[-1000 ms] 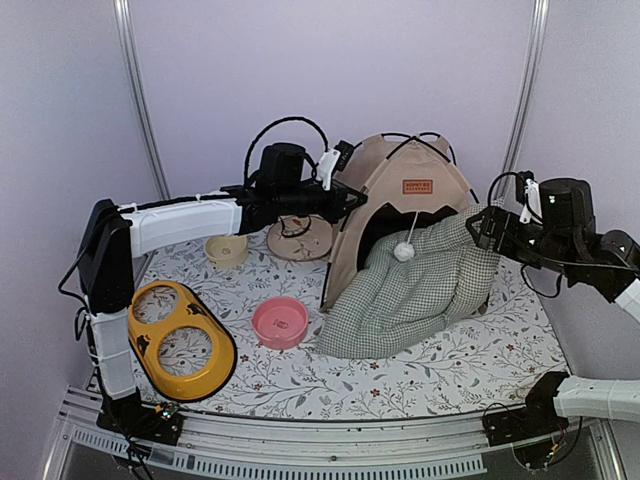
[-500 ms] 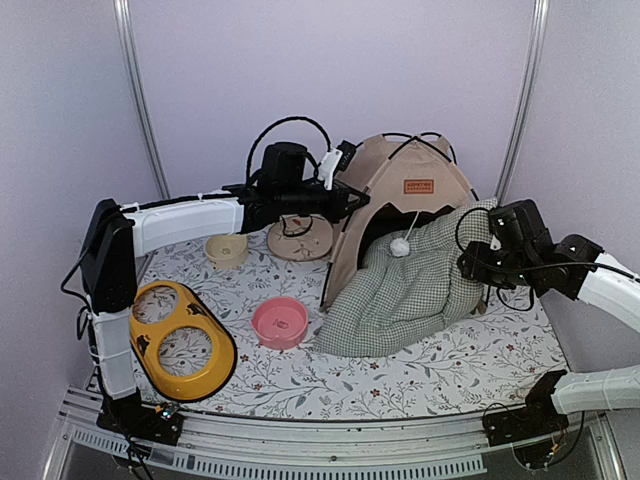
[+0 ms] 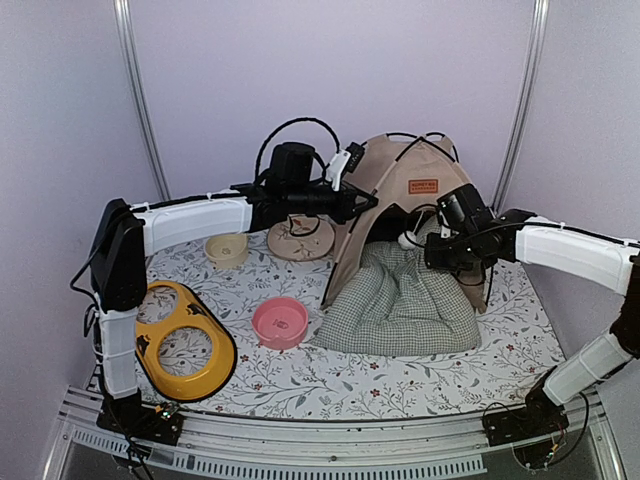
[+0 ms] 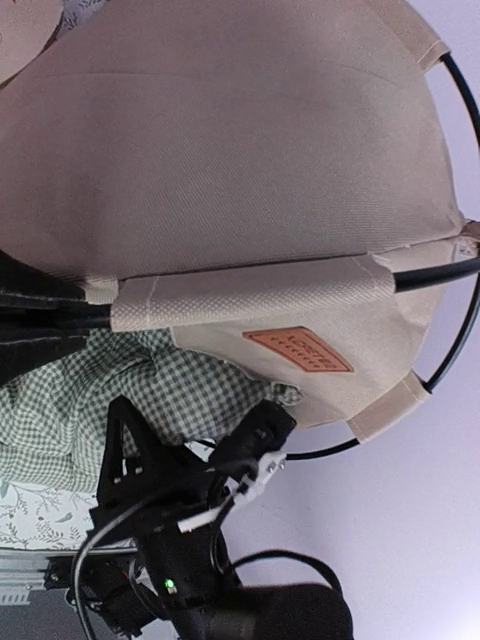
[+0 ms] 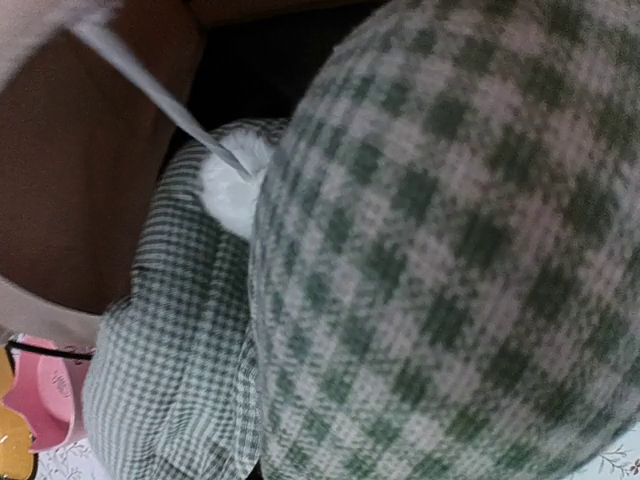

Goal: Set up the pet tent

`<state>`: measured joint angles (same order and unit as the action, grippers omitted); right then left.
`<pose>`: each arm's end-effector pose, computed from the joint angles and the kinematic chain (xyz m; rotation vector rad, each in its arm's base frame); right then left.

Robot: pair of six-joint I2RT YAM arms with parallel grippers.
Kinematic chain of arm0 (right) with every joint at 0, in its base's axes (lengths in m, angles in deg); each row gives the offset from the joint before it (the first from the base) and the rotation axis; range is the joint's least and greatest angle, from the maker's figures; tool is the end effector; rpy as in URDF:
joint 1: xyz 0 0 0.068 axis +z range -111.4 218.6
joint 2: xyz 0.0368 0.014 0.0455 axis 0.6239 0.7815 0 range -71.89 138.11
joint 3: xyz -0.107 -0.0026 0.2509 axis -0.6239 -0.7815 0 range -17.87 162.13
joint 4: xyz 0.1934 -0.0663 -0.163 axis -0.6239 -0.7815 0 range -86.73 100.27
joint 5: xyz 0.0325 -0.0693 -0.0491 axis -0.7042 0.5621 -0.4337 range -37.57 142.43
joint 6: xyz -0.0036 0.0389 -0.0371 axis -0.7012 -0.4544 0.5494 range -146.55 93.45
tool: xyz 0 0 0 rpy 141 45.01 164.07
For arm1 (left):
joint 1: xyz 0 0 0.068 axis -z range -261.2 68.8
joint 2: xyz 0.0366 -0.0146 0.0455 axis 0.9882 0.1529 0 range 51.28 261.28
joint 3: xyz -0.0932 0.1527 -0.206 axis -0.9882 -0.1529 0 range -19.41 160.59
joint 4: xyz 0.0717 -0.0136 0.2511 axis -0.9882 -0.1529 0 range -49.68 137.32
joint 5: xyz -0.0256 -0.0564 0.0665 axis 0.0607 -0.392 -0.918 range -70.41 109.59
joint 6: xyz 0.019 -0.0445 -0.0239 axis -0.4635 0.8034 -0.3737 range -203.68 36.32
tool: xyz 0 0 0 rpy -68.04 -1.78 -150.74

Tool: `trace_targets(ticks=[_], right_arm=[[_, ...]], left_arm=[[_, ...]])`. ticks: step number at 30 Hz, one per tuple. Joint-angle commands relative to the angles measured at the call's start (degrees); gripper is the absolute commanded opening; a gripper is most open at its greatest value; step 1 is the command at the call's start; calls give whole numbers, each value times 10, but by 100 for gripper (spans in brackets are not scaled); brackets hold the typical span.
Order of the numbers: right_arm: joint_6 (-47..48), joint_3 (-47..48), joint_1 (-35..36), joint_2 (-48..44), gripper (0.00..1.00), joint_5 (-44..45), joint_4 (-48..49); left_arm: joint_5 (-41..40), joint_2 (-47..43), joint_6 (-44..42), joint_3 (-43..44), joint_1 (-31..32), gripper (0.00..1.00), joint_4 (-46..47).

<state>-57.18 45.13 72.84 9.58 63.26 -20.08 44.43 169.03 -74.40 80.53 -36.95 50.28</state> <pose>0.2551 0.1656 0.2719 0.0099 2.4238 0.2941 0.3458 -0.3577 0.3021 0.8826 1.7241 -1.0372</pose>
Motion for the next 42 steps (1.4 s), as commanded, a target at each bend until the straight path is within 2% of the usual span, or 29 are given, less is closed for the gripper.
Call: trace_targets(ticks=[1,4,7,12,17,23,35,42], right_arm=[[20,-27,-48,39,16,5,25],[29,-32,-69,53,26,3,32],[38,-5,-68,44,42,-13,20],[45,36,-32,-9,68,39,-23],[42,53,-16,-47,83,89,-77],[44,58,-16,-66,89,111,-109],[58,79,2,-60,92,72,-124],[42,-12,18,-40,92,41,-84]], left_arm=[[-4,-4,7,10,16,0,-21],[0,-5,14,12,17,0,-20],[-3,5,26,20,17,0,-26],[-59,13,61,24,15,0,-45],[-85,16,99,19,13,0,-45],[-88,18,108,20,13,0,-48],[-76,18,111,25,12,0,-55],[-69,20,111,28,12,0,-54]])
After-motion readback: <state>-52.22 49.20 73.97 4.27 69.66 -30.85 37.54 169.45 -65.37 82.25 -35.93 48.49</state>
